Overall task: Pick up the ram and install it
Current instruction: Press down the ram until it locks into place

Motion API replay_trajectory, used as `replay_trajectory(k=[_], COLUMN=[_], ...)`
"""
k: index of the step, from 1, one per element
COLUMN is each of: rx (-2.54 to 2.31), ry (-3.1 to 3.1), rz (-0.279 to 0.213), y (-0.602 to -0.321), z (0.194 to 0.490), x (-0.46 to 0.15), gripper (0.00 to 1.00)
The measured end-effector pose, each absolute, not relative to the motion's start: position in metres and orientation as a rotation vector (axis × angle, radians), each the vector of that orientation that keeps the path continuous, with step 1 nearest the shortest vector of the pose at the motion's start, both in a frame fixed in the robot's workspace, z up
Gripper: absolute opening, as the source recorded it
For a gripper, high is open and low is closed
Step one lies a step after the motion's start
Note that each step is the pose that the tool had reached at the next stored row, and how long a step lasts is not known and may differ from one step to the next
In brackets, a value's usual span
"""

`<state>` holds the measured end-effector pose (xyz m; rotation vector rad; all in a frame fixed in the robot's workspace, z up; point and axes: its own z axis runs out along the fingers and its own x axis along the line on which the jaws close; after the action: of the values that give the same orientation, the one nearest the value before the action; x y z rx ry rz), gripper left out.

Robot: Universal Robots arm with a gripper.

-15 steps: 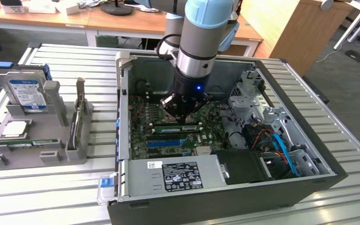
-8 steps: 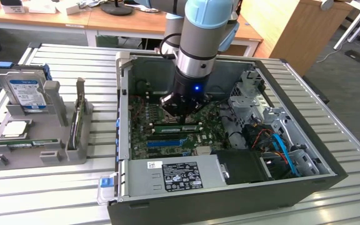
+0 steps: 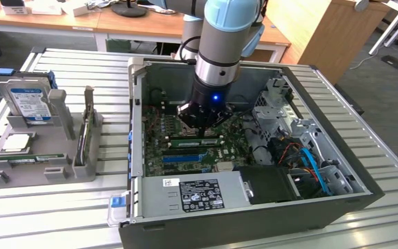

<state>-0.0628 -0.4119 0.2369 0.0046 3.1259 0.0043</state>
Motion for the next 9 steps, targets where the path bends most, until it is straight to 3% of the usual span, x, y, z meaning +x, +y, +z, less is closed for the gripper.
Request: replay_trajectory(k=[9], rx=[0.047], ry=[3.125], rz=[0.004], y=[-0.4118], z=[0.2368], x=[-0.0627], gripper=[0.11])
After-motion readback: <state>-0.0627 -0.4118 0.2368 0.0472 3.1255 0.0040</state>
